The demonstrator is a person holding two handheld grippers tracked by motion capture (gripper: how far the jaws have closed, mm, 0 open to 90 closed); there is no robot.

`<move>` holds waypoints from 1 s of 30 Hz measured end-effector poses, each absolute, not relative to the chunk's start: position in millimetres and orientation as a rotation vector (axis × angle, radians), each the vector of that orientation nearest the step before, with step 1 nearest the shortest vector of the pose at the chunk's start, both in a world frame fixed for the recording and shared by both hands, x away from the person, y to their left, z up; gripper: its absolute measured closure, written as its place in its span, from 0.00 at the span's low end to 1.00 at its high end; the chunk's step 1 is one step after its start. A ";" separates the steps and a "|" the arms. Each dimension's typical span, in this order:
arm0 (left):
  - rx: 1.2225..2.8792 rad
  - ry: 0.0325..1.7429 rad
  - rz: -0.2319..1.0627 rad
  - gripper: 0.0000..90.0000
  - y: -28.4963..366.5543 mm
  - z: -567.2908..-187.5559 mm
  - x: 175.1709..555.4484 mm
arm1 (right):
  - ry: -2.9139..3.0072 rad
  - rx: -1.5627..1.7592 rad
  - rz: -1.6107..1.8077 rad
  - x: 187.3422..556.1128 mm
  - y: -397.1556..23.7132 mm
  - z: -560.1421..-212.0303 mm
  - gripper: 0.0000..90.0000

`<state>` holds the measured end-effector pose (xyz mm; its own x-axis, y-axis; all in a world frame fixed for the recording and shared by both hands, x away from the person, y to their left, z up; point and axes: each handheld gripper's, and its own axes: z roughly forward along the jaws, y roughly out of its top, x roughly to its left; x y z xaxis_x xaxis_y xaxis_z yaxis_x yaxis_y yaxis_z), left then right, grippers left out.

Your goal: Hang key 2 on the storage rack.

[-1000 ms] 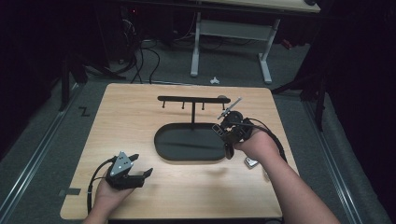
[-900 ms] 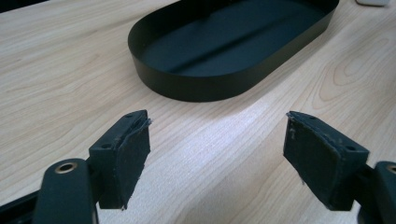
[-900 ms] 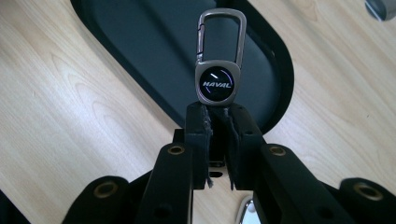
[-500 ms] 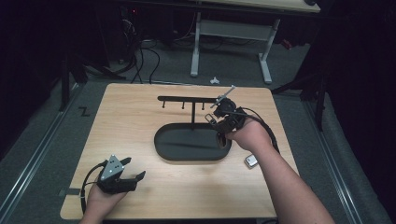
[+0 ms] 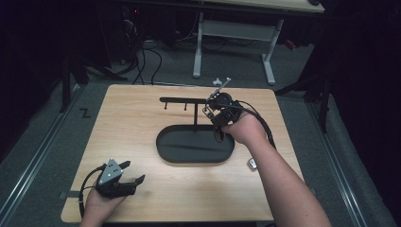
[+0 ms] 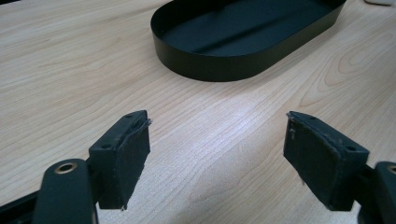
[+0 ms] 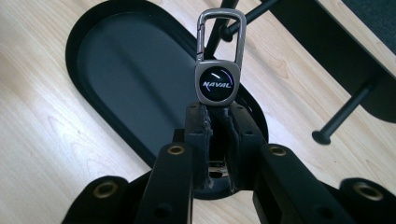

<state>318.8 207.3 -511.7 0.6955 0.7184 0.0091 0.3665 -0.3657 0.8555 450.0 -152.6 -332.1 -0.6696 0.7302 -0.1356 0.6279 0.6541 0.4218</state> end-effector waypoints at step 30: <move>2.008 0.834 0.459 0.26 208.3 -514.7 316.7 | 2.527 1.181 0.512 471.8 -145.9 -359.6 0.89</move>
